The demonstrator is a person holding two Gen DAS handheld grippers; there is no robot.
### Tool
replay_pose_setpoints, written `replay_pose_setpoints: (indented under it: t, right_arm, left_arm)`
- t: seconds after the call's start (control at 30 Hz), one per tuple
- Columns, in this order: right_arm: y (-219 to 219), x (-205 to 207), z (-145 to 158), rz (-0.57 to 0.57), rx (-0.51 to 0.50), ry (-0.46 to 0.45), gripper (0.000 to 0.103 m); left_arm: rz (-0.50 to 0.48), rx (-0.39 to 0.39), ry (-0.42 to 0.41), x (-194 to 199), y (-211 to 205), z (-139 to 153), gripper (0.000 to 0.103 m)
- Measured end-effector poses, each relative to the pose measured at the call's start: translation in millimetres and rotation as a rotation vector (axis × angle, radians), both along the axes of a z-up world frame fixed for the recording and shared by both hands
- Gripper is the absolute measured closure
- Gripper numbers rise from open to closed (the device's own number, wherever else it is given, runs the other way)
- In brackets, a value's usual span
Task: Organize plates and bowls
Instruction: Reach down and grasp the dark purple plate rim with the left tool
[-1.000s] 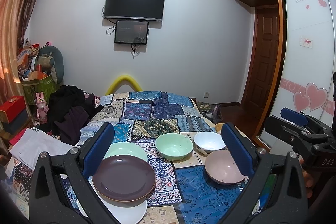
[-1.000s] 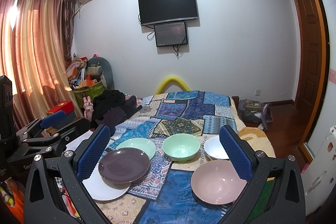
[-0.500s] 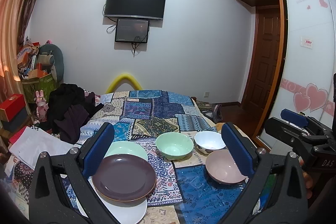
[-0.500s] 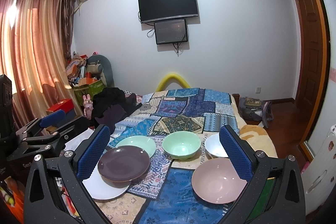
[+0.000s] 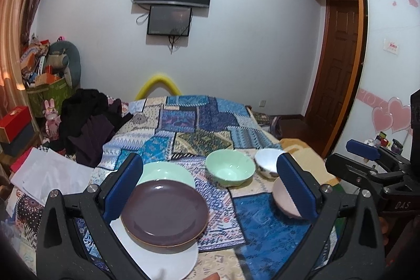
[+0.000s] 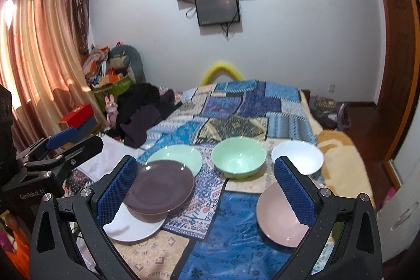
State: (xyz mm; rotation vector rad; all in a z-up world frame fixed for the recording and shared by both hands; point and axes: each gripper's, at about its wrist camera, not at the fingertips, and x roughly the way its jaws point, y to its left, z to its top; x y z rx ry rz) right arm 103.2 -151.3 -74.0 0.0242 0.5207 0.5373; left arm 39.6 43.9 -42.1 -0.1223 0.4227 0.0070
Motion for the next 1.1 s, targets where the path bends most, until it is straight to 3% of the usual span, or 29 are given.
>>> replay_pose_setpoints:
  t: [0.3, 0.47, 0.6, 0.7, 0.83, 1.1]
  right_arm:
    - [23, 33, -39, 0.03, -0.039, 0.135, 0.004]
    - [44, 49, -61, 0.063, -0.098, 0.198, 0.012]
    - [60, 61, -78, 0.097, -0.136, 0.247, 0.021]
    - [70, 71, -93, 0.142, -0.139, 0.323, 0.034]
    - [83, 85, -114, 0.159, -0.164, 0.393, 0.039]
    - [99, 103, -138, 0.178, -0.169, 0.461, 0.053]
  left_arm:
    - [0.034, -0.041, 0.151, 34, 52, -49, 0.001]
    - [0.074, -0.062, 0.258, 53, 83, -84, 0.018]
    - [0.088, -0.104, 0.341, 69, 107, -111, 0.022]
    - [0.103, -0.102, 0.382, 77, 121, -127, 0.029]
    - [0.116, -0.109, 0.438, 88, 139, -148, 0.033]
    - [0.104, -0.168, 0.553, 107, 171, -186, 0.052]
